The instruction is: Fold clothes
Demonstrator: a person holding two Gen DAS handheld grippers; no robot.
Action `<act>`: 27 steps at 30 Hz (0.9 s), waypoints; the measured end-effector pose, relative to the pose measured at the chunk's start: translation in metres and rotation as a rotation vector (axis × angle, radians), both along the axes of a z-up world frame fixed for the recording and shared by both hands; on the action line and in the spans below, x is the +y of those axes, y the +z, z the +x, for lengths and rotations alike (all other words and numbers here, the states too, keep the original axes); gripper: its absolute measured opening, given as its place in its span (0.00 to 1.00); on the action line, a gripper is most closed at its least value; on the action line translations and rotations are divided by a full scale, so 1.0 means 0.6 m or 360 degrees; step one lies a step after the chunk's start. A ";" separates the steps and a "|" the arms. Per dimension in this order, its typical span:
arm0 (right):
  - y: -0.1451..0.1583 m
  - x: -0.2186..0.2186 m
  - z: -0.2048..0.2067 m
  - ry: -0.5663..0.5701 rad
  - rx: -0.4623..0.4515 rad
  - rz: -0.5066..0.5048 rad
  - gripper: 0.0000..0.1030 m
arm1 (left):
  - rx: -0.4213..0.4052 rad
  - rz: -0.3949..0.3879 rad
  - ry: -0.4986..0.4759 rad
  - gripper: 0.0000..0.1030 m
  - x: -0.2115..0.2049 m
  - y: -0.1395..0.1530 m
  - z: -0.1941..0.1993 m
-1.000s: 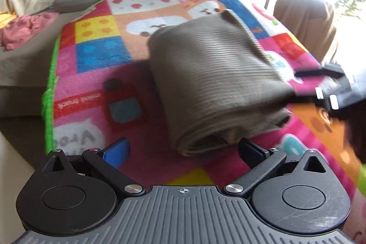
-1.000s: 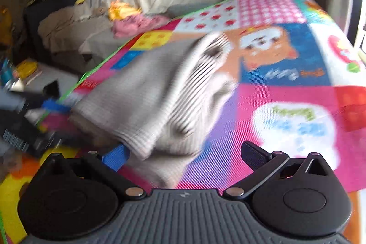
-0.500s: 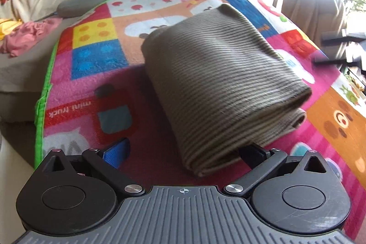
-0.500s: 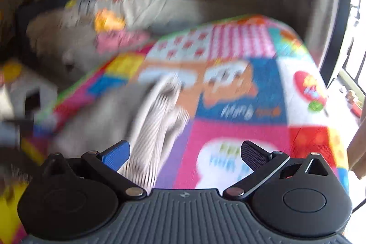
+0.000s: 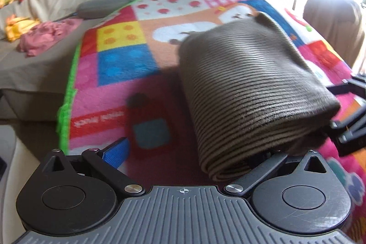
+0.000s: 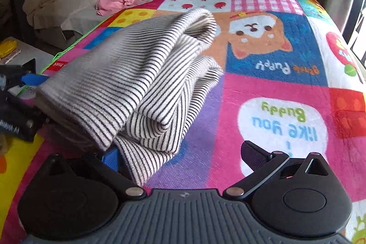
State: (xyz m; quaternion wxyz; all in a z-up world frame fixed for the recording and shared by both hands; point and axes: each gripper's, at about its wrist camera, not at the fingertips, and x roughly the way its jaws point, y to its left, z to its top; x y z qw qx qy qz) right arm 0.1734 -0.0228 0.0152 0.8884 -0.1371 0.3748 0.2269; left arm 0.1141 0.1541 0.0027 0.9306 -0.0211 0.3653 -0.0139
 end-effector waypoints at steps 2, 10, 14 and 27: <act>-0.011 0.006 0.003 -0.0032 -0.0010 0.0001 1.00 | 0.0000 -0.0036 0.0050 1.00 0.007 0.002 -0.006; -0.020 -0.043 -0.075 -0.0163 -0.0022 0.0108 1.00 | 0.0050 0.0058 0.0041 1.00 -0.063 0.002 -0.099; -0.029 -0.073 -0.130 -0.0150 -0.0057 0.0125 1.00 | 0.0046 0.0085 0.0075 1.00 -0.108 0.000 -0.148; -0.038 -0.096 -0.142 -0.0133 -0.0108 0.0206 1.00 | -0.0035 0.0118 0.0106 1.00 -0.130 -0.009 -0.168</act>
